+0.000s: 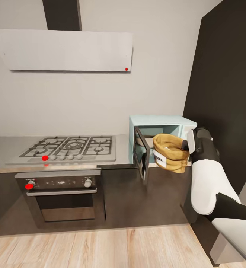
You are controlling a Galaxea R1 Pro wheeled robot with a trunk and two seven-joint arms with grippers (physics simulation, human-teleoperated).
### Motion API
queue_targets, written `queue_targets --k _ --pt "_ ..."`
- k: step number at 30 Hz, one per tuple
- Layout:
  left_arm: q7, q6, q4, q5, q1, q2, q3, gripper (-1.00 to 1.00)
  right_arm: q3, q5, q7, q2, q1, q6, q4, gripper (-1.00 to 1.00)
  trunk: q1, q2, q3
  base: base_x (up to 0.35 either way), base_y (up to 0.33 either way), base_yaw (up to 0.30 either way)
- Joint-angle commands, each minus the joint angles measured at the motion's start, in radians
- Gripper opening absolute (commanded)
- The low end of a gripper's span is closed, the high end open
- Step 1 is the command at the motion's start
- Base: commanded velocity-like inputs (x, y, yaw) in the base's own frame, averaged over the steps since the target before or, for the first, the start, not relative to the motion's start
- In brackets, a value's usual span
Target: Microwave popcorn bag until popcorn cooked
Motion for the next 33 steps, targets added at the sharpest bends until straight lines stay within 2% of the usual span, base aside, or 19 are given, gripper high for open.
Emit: queue_targets --k 1,6,12,15,19,33 --pt "0.003 -0.001 -0.002 0.002 0.001 0.000 0.002 1.00 -0.002 0.009 0.005 0.001 -0.001 0.004 -0.001 -1.00 0.000 -0.001 -0.001 0.012 0.000 0.000" --pt "0.004 -0.001 -0.002 0.002 0.001 -0.001 0.002 1.00 0.063 0.010 0.004 0.000 -0.029 0.004 0.000 -1.00 0.000 -0.001 -0.001 0.002 0.000 0.000" --pt "0.004 -0.001 -0.002 0.003 0.001 -0.001 0.002 1.00 0.070 0.007 0.004 0.002 -0.107 0.004 0.070 -1.00 0.000 -0.001 -0.001 0.000 0.000 0.000" --pt "0.004 -0.002 -0.002 0.003 0.001 -0.001 0.002 1.00 0.070 0.007 0.004 -0.001 -0.111 0.004 0.123 -1.00 0.000 -0.001 -0.001 0.000 0.000 0.000" --pt "0.003 -0.002 -0.003 0.001 0.001 0.002 0.004 1.00 0.077 0.024 -0.002 0.009 -0.111 0.004 0.145 -1.00 0.000 -0.001 -0.001 0.000 0.000 0.000" --pt "0.003 -0.002 -0.004 0.001 0.001 0.002 0.004 1.00 0.078 0.122 -0.003 0.002 -0.112 0.004 0.132 -1.00 0.000 -0.001 -0.001 0.000 0.000 0.000"
